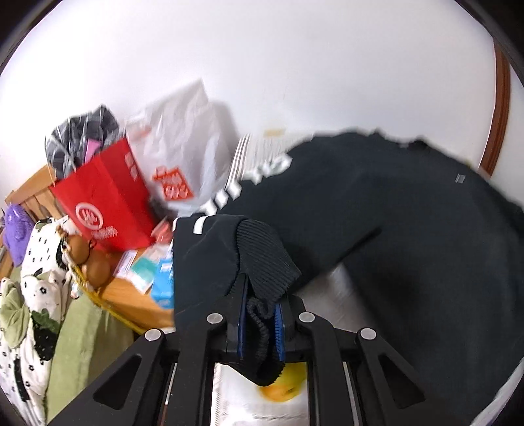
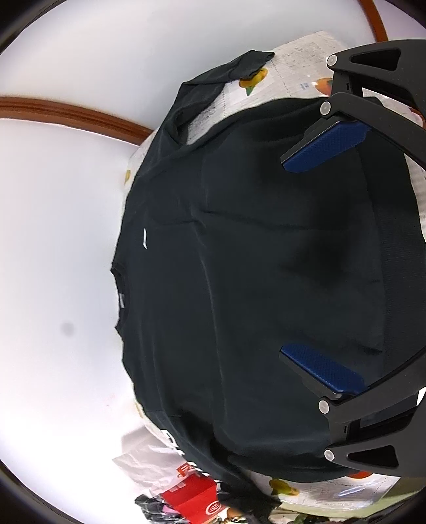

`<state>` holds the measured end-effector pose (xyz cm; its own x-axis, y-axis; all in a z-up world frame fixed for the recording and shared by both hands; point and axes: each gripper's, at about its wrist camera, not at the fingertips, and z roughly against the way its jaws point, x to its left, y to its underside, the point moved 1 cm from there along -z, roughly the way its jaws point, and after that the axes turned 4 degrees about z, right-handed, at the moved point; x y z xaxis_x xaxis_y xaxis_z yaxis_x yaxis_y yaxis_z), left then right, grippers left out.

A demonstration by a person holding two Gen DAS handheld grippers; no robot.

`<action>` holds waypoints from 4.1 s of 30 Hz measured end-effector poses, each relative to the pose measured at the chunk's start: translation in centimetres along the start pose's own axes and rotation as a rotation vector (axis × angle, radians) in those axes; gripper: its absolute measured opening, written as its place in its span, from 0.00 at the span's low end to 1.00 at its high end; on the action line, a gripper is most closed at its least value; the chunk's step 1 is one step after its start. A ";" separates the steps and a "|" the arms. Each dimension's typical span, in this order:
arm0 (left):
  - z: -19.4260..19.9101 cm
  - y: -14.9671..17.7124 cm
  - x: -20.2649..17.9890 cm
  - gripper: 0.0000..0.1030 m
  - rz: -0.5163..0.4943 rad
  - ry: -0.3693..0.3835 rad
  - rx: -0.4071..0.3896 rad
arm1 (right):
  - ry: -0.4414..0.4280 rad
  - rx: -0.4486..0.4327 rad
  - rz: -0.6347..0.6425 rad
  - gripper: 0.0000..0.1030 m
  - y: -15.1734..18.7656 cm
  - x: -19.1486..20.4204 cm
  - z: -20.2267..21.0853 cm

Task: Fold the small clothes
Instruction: 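Carry the cuff across the sweatshirt body with the left tool, then open, then move the right tool to the other sleeve cuff and close on it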

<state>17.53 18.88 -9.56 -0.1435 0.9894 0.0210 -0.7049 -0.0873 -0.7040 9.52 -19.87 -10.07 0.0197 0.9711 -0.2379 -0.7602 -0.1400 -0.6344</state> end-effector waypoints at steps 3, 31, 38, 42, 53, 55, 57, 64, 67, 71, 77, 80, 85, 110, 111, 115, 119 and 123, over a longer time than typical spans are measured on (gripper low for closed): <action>1.7 -2.3 -1.8 0.13 0.033 0.066 -0.038 | -0.005 -0.025 -0.001 1.00 -1.0 -1.8 0.4; -1.1 -13.9 -37.1 0.13 -0.196 0.343 -0.137 | 0.069 -0.048 -0.110 1.00 -2.5 -22.1 -5.6; -3.5 -12.7 -43.3 0.13 -0.232 0.450 -0.096 | 0.096 -0.022 -0.107 1.00 0.0 -23.5 -6.0; -4.6 -12.4 -45.1 0.15 -0.231 0.481 -0.056 | 0.096 -0.011 -0.092 1.00 0.1 -23.0 -6.3; -2.3 -10.4 -36.4 0.57 -0.209 0.458 -0.037 | 0.040 -0.060 -0.006 0.99 -3.8 -17.6 -5.0; -2.3 -9.9 -33.0 0.60 -0.196 0.381 -0.043 | 0.015 -0.071 0.024 0.93 -4.9 -16.0 -5.4; -2.7 -9.4 -29.1 0.62 -0.172 0.303 -0.028 | -0.024 -0.055 0.040 0.76 -6.2 -14.4 -6.6; -6.8 -7.2 -16.9 0.62 -0.116 0.017 0.030 | -0.024 -0.018 -0.014 0.44 -10.2 -11.7 -12.1; -9.3 -5.6 -11.7 0.62 -0.085 -0.064 0.073 | -0.064 0.033 -0.029 0.46 -11.5 -11.5 -15.2; -12.0 -4.0 -7.9 0.62 -0.058 -0.085 0.126 | -0.074 0.095 -0.073 0.55 -12.8 -11.8 -19.2; -13.2 -1.9 -6.5 0.66 -0.067 -0.021 0.134 | -0.119 0.124 -0.179 0.58 -13.9 -12.7 -22.7; -13.2 -2.3 -6.9 0.66 -0.085 -0.018 0.131 | -0.134 0.134 -0.239 0.59 -14.4 -13.2 -24.1; -13.8 -3.1 -8.9 0.57 -0.122 -0.008 0.105 | -0.112 0.133 -0.264 0.57 -15.3 -12.8 -26.4; -10.5 -2.4 -8.6 0.38 -0.050 0.105 0.121 | -0.003 0.077 -0.196 0.20 -10.3 -15.7 -20.7; -9.9 -2.6 -8.6 0.44 -0.045 0.124 0.109 | 0.005 0.069 -0.204 0.24 -10.2 -16.1 -19.8; -9.5 -4.2 -9.8 0.45 -0.074 0.110 0.058 | -0.009 0.016 -0.188 0.46 -9.6 -17.3 -15.9; -12.6 -5.0 -10.1 0.45 -0.039 0.081 0.119 | 0.070 -0.021 -0.223 0.60 -8.1 -21.1 -12.3; -14.6 -4.0 -10.4 0.49 -0.050 0.048 0.163 | 0.204 -0.003 -0.258 0.64 -5.0 -27.0 -10.0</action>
<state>31.96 10.63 -17.38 -0.0750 0.9970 0.0168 -0.8139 -0.0514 -0.5787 19.25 -47.34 -7.81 0.3413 0.9158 -0.2115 -0.7110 0.1044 -0.6954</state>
